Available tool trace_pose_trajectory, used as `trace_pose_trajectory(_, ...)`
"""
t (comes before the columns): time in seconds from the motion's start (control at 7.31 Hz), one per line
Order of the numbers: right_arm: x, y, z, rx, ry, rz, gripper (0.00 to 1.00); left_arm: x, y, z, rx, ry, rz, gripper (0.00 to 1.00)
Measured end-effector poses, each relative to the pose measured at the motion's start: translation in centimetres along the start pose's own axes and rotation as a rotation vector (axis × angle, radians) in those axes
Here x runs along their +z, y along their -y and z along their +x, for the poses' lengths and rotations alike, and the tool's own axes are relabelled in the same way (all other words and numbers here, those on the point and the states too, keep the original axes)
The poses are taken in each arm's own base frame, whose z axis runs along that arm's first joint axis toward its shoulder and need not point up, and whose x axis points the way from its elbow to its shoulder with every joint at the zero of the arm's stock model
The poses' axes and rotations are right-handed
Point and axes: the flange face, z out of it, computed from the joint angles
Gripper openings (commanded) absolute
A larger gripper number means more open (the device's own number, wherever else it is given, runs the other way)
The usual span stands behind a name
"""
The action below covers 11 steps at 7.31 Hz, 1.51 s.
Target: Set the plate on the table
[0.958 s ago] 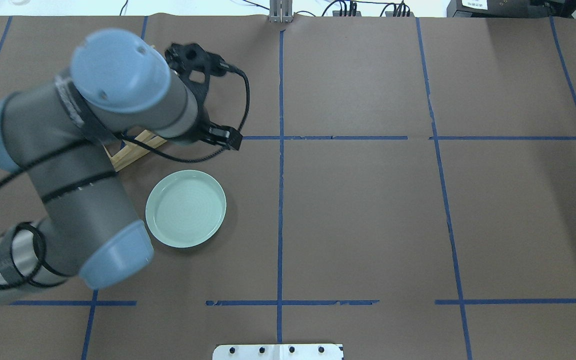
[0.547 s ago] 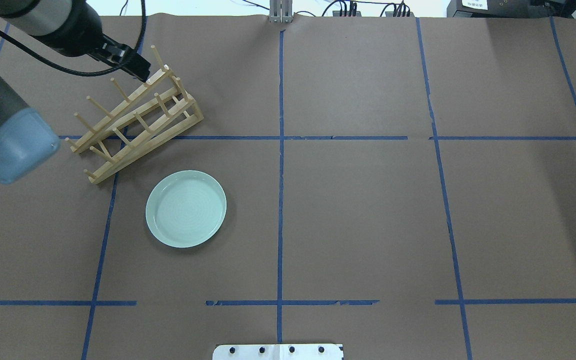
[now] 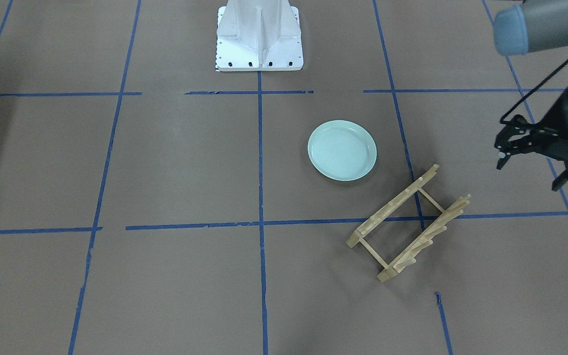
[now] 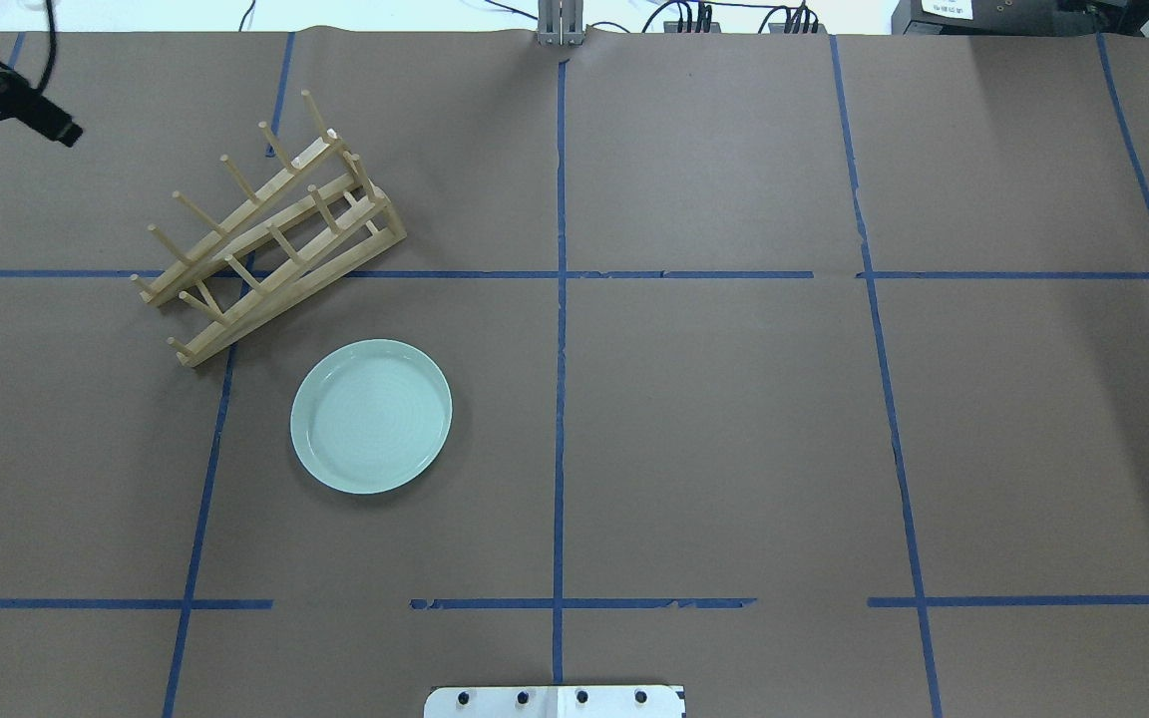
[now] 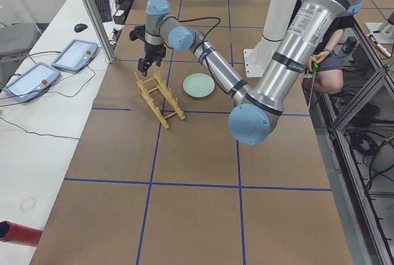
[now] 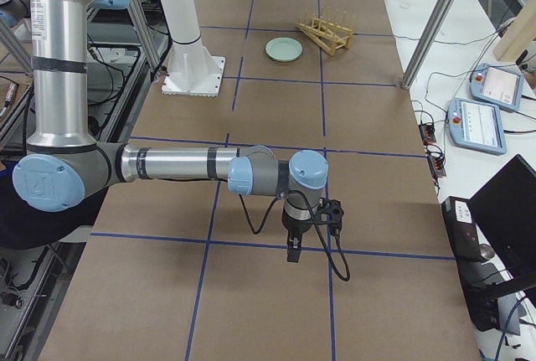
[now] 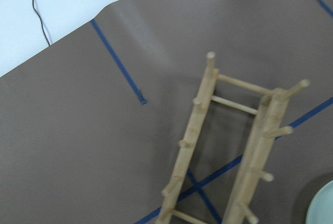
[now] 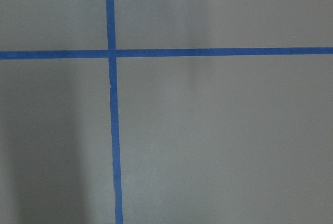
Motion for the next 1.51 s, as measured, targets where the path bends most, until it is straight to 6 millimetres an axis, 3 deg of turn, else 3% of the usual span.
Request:
trace_pose_trajectory(0.27, 0.0, 0.0, 0.0, 0.000, 0.000, 0.000, 1.00, 1.8, -13.0, -11.8, -0.088, -0.026, -0.064, 1.00)
trace_pose_trajectory(0.41, 0.0, 0.0, 0.0, -0.001, 0.000, 0.000, 1.00, 2.7, -19.6, -16.0, -0.135, -0.029, -0.096, 1.00)
trace_pose_trajectory(0.55, 0.0, 0.0, 0.0, -0.001, 0.000, 0.000, 1.00, 3.6, -24.7, -18.5, -0.194, -0.033, -0.127, 1.00)
trace_pose_trajectory(0.68, 0.0, 0.0, 0.0, -0.001, 0.000, 0.000, 1.00, 4.2, -28.2, -19.9, -0.243, -0.037, -0.148, 1.00)
trace_pose_trajectory(0.96, 0.0, 0.0, 0.0, 0.000, 0.000, -0.001, 1.00, 4.4, -30.7, -20.8, -0.316, -0.050, -0.154, 1.00)
trace_pose_trajectory(1.51, 0.0, 0.0, 0.0, 0.000, 0.000, 0.000, 1.00, 4.2, -30.5, -20.9, -0.466, -0.044, -0.151, 1.00)
